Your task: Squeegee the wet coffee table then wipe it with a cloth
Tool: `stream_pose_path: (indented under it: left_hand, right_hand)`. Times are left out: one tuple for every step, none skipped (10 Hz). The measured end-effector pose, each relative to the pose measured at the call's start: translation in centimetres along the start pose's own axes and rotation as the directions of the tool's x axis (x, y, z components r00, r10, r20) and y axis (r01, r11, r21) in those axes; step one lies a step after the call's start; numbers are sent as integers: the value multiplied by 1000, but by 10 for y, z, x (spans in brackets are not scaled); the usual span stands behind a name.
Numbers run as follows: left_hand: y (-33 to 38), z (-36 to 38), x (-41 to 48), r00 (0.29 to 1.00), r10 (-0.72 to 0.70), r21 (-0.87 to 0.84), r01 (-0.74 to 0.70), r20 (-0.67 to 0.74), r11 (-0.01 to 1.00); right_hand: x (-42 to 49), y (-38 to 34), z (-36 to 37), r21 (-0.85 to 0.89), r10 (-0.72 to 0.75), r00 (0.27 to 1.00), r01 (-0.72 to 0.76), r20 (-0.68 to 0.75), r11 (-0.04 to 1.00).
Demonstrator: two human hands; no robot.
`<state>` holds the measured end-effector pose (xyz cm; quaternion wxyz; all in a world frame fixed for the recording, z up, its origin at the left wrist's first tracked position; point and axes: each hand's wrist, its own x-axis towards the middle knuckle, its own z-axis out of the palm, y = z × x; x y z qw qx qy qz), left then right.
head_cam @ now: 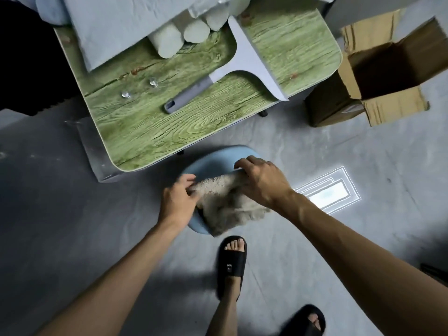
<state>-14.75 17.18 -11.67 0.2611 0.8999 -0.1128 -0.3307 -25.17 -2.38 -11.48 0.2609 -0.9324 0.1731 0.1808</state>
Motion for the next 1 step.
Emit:
stream_pose_path:
  left_hand:
    - [-5, 7, 29, 986, -159, -6, 159, 48, 987]
  right_hand:
    - [20, 10, 21, -20, 106, 992, -105, 62, 994]
